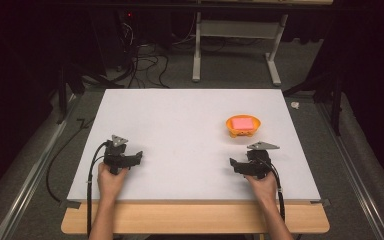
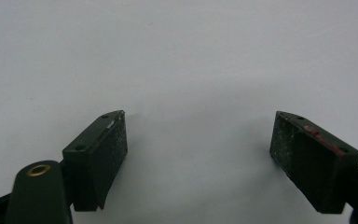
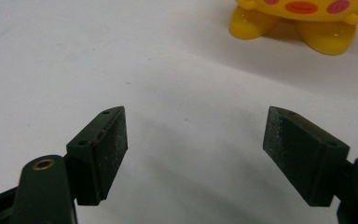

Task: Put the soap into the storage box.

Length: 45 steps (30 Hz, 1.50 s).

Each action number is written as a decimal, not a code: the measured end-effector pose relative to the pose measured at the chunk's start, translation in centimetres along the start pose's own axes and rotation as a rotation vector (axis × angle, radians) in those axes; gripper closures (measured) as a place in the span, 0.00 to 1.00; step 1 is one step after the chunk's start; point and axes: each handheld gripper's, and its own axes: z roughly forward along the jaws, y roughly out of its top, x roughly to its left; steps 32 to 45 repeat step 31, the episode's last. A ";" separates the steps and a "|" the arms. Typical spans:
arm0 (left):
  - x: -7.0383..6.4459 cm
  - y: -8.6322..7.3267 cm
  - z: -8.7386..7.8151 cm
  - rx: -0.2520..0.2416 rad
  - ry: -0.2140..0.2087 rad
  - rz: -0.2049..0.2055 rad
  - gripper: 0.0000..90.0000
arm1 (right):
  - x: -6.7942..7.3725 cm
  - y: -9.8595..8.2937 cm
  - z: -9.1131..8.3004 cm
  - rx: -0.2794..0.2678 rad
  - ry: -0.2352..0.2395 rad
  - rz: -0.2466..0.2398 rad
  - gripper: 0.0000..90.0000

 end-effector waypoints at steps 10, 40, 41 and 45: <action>0.0 0.0 0.0 0.002 -0.001 0.000 0.21 | 0.1 -0.1 0.6 0.005 -0.016 -0.012 0.25; 0.0 0.0 0.0 0.001 -0.001 -0.001 0.21 | 0.5 -0.5 1.6 0.023 -0.069 -0.060 0.25; 0.0 0.0 0.0 0.001 -0.001 -0.001 0.21 | 0.5 -0.5 1.6 0.023 -0.069 -0.060 0.25; 0.0 0.0 0.0 0.001 -0.001 -0.001 0.21 | 0.5 -0.5 1.6 0.023 -0.069 -0.060 0.25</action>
